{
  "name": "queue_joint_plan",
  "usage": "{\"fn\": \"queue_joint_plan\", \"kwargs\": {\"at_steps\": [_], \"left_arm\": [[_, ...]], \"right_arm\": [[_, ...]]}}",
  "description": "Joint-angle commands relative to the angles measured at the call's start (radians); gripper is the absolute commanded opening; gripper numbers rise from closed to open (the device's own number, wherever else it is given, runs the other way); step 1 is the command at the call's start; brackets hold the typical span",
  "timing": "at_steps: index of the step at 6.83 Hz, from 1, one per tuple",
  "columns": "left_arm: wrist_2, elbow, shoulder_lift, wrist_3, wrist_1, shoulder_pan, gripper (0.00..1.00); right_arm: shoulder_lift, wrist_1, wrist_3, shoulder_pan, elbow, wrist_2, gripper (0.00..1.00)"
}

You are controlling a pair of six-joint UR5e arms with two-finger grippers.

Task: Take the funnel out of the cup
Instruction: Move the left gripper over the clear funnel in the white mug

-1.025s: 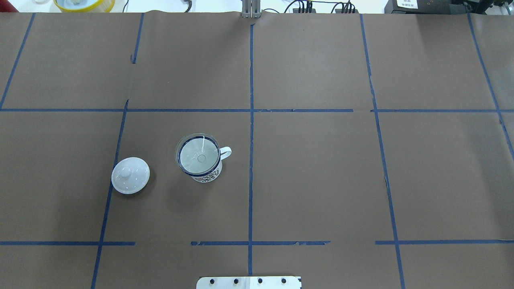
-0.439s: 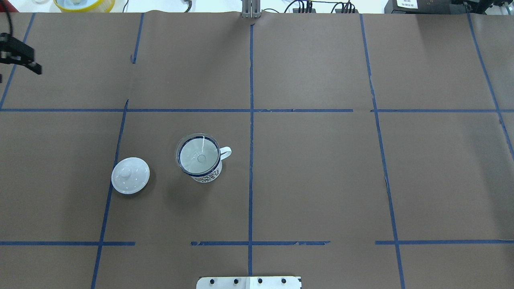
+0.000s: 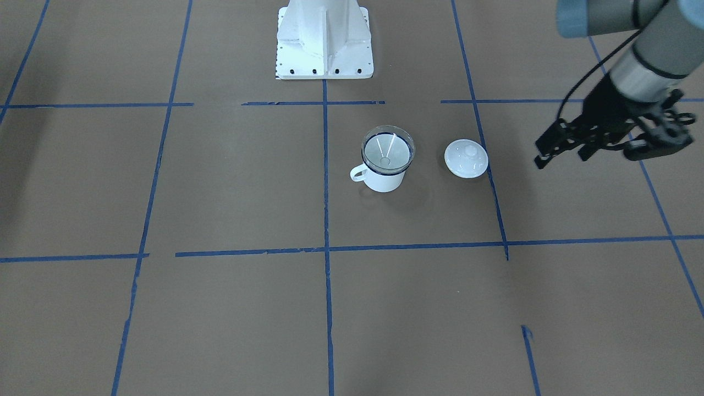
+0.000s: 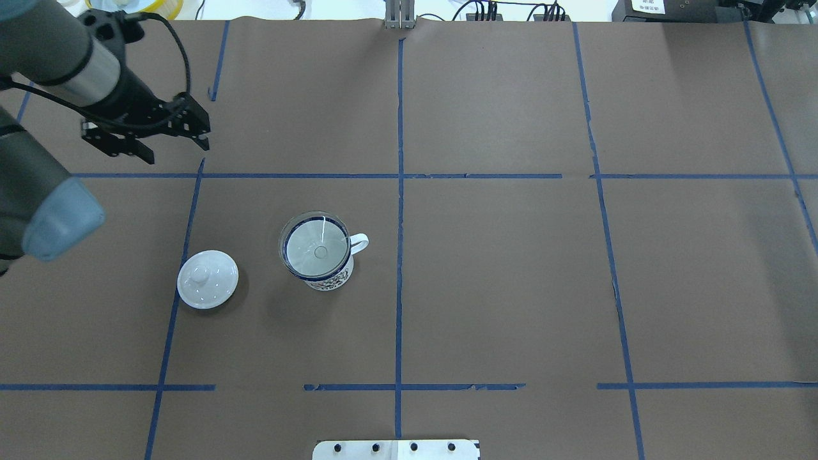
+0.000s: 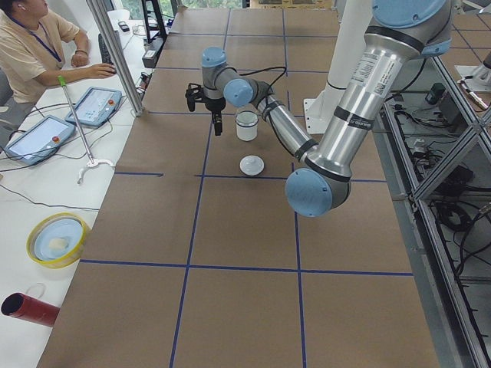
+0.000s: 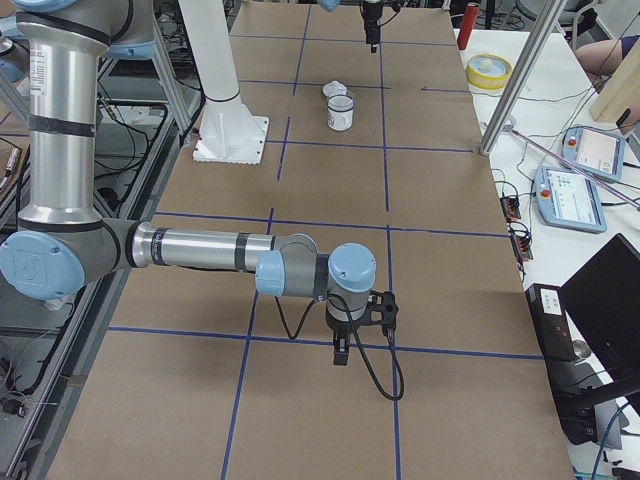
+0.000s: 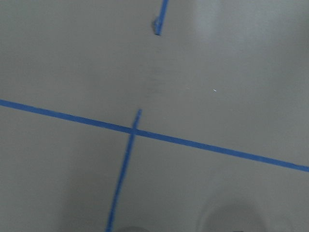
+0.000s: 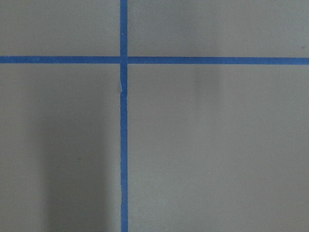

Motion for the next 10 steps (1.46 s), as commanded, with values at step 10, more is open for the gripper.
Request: {"fn": "queue_joint_plan", "kwargs": {"at_steps": [10], "left_arm": [[0.078,0.053,-0.072,-0.227,-0.019,0.253,0.59]], "right_arm": [[0.000,0.000,0.000,0.000,0.000,0.000,1.00]]}}
